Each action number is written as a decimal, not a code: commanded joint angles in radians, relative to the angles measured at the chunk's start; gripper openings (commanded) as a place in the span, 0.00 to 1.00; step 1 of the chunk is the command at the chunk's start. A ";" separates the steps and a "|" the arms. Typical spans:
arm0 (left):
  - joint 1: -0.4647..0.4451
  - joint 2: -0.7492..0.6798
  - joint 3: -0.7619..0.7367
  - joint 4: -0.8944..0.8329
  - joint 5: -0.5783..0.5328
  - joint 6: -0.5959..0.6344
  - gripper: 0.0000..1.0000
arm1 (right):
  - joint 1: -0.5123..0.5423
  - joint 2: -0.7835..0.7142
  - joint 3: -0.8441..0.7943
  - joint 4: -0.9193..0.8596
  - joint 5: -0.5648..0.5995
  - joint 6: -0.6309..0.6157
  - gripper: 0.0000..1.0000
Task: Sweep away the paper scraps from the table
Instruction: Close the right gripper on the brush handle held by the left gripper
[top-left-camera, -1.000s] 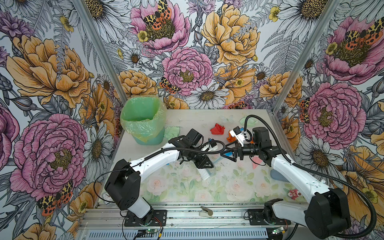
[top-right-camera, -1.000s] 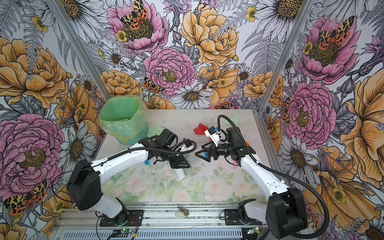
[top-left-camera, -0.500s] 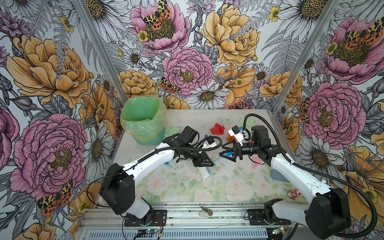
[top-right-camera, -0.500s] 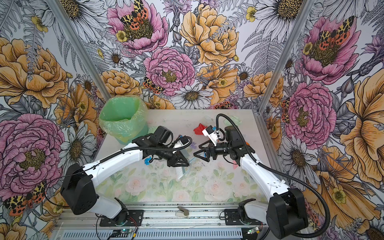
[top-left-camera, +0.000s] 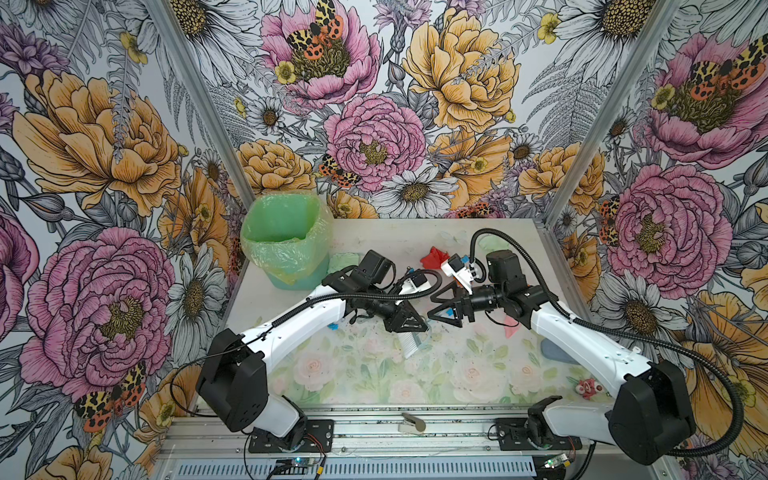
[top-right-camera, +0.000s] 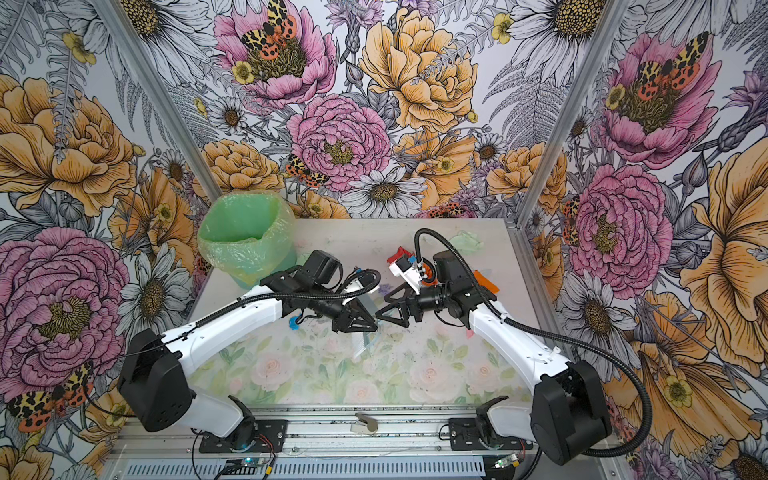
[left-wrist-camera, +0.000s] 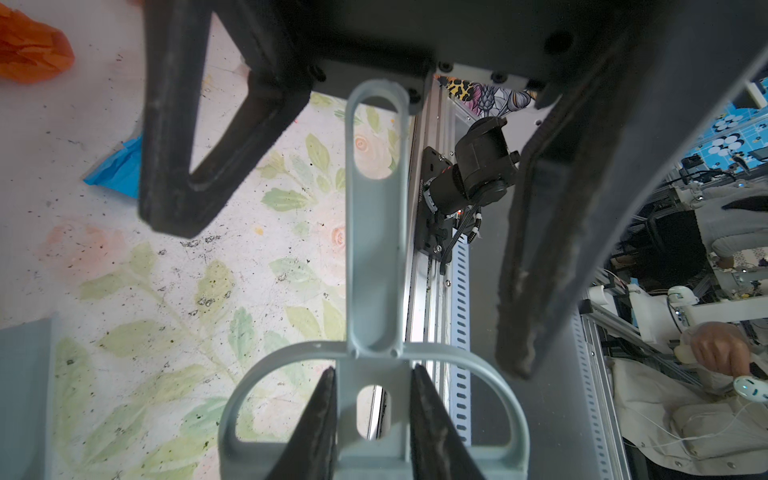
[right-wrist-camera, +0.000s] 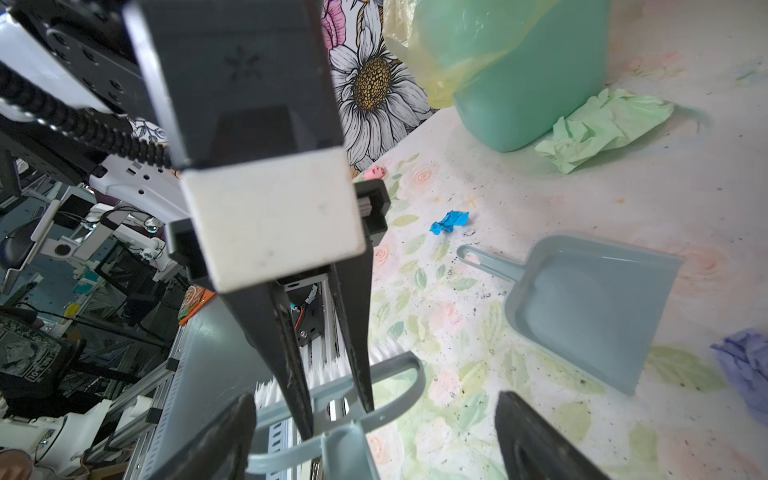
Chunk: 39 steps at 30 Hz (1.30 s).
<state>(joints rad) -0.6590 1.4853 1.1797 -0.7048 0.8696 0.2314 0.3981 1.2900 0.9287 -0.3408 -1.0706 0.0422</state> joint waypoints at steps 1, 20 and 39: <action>0.018 -0.010 0.019 0.028 0.054 0.029 0.00 | 0.022 0.013 0.042 0.008 -0.004 -0.025 0.90; 0.060 0.012 0.019 0.028 0.105 0.049 0.00 | 0.074 0.041 0.065 0.007 -0.029 -0.024 0.65; 0.063 0.015 0.016 0.028 0.113 0.048 0.00 | 0.081 0.040 0.078 -0.019 -0.040 -0.037 0.51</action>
<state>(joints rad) -0.6052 1.4906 1.1797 -0.7025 0.9531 0.2619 0.4728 1.3266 0.9680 -0.3424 -1.0863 0.0277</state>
